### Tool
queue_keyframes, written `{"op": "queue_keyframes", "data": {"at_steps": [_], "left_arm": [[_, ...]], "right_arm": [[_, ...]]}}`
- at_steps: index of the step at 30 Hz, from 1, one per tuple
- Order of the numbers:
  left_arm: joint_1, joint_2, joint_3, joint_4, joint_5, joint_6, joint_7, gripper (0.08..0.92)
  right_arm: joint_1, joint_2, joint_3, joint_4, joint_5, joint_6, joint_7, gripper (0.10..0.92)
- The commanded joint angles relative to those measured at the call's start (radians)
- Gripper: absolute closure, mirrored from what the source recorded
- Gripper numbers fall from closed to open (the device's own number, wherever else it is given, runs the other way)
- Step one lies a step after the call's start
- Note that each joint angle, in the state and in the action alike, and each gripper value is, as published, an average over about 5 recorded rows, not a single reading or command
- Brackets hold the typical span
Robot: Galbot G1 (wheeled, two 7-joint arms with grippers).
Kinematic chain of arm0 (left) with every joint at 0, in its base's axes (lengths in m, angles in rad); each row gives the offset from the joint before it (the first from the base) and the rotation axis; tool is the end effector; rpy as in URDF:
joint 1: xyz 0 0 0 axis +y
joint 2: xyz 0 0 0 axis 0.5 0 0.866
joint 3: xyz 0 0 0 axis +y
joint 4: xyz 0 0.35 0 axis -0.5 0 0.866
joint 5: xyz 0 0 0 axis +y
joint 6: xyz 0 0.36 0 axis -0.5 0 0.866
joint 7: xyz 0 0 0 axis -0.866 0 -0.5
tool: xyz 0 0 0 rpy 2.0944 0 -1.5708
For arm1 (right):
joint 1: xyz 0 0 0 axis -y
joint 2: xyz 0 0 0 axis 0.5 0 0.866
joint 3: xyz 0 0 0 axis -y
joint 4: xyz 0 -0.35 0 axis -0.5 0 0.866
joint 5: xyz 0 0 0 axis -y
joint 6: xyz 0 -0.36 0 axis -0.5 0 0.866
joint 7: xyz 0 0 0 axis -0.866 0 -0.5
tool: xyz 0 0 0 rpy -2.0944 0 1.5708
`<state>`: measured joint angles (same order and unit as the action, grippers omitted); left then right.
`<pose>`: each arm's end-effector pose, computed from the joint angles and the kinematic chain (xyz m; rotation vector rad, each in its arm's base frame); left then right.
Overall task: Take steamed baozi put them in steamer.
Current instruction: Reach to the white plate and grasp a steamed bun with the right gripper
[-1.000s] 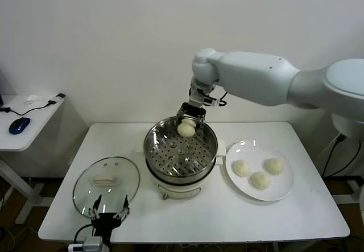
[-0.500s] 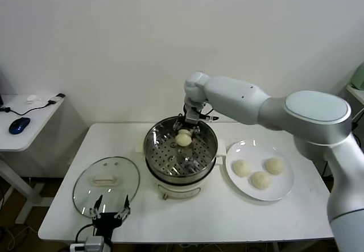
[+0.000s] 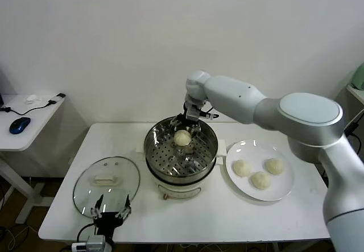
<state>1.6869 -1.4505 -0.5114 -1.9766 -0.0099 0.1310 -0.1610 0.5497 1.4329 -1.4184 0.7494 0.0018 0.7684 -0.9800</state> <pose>0.1418 0.0210 -0.3634 0.1339 -2.7765 -0.1720 0.6412 0.1420 -0.0722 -2.1075 0.4427 -2.2492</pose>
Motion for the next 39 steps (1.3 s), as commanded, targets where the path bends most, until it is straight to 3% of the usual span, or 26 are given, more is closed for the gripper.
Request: {"op": "queue_keyframes", "data": {"at_steps": [1,8,15,27,39], "left_arm": [[-0.002,-0.001,0.001,-0.003,0.001,0.003,0.001,0.177],[-0.016,0.003,-0.003,-0.003,-0.008,0.003,0.002,0.177],[-0.023,0.001,-0.016,-0.004,-0.020,0.003,0.002,0.177],[-0.006,-0.008,-0.023,-0.006,-0.016,0.003,0.002,0.177],[0.013,-0.006,-0.027,-0.001,-0.013,-0.009,-0.005,0.177]], "right_arm": [[0.357,-0.232,-0.318,0.171,0.678,-0.239,-0.202,0.202],[0.431,-0.539,-0.481,0.383,0.675,-0.727,-0.054,0.203],[0.307,-0.702,-0.504,0.598,0.717,-0.958,0.088,0.203],[-0.083,-0.642,-0.231,0.448,0.594,-1.041,0.157,0.203],[-0.220,-0.552,-0.096,0.320,0.531,-1.033,0.170,0.203]]}}
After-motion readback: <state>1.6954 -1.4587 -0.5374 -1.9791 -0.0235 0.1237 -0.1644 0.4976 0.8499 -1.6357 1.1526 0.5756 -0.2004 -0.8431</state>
